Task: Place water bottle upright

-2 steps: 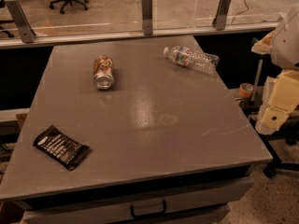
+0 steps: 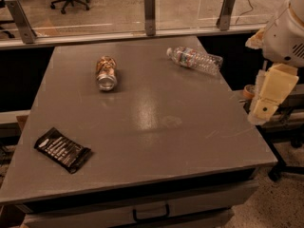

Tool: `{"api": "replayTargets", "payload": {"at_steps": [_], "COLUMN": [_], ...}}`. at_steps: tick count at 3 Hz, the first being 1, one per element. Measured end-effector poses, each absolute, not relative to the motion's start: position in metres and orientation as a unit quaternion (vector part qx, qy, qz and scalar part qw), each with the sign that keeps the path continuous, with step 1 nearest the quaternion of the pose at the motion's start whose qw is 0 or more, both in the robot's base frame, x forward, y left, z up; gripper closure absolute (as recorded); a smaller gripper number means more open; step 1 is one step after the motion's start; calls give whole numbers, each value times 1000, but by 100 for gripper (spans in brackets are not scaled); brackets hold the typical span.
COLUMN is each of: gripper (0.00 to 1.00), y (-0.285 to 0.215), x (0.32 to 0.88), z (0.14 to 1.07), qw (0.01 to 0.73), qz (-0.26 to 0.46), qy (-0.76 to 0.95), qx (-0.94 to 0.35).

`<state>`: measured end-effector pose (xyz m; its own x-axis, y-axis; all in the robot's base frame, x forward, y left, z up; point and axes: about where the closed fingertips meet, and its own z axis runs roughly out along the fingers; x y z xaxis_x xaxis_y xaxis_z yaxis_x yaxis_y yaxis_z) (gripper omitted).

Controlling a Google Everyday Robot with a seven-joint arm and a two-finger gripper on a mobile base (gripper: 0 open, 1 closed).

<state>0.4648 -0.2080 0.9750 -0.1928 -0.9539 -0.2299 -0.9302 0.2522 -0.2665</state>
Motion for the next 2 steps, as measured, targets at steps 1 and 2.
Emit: {"api": "replayTargets", "payload": {"at_steps": [1, 2], "gripper": [0, 0], "y": [-199, -188], "x": [516, 572], "z": [967, 958], "qw": [195, 218], "qz": [-27, -20], "qy": [766, 765], "qx": [-612, -606]}}
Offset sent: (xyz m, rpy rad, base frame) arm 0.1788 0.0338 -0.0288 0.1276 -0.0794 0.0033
